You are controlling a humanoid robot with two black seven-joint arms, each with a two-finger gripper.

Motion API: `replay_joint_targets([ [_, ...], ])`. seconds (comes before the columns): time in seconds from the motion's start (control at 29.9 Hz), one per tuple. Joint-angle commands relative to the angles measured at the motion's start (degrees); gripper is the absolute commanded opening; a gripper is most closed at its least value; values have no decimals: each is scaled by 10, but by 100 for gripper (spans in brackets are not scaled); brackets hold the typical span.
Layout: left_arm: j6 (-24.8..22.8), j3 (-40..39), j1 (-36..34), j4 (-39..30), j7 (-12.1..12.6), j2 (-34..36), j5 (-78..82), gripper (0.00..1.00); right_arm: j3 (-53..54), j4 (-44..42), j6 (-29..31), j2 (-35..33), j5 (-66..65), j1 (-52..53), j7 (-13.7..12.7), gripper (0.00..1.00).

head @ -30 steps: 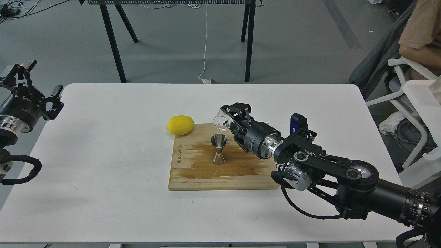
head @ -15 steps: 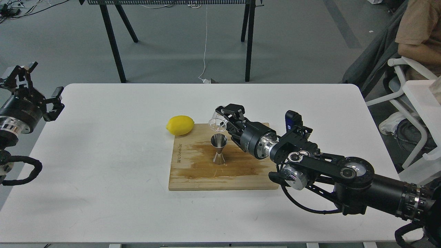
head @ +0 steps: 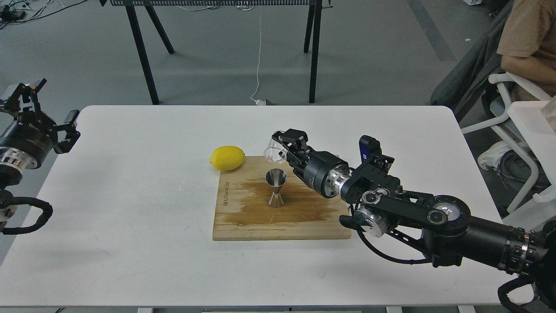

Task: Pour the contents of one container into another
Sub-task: 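Carry the glass cup over the jigger with the right gripper, then tilt the glass cup to pour its liquid into the jigger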

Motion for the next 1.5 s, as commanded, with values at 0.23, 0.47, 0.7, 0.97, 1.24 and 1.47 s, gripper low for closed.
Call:
replay_joint_targets([
  [0.23, 0, 0, 0, 0, 0, 0, 0, 95, -40, -8, 0, 0, -5, 20, 0, 35],
  [0.47, 0, 0, 0, 0, 0, 0, 0, 95, -42, -14, 1, 0, -16, 29, 0, 35],
  [0.7, 0, 0, 1, 0, 0, 0, 0, 95, -54, -20, 3, -1, -16, 42, 0, 35],
  [0.97, 0, 0, 1, 1, 0, 2, 0, 95, -71, -20, 5, -4, -16, 57, 0, 35],
  [1.24, 0, 0, 2, 7, 0, 1, 0, 95, -74, -15, 10, -6, -17, 58, 0, 36],
  [1.47, 0, 0, 1, 7, 0, 1, 0, 95, -93, -10, 16, -13, -20, 60, 0, 36],
])
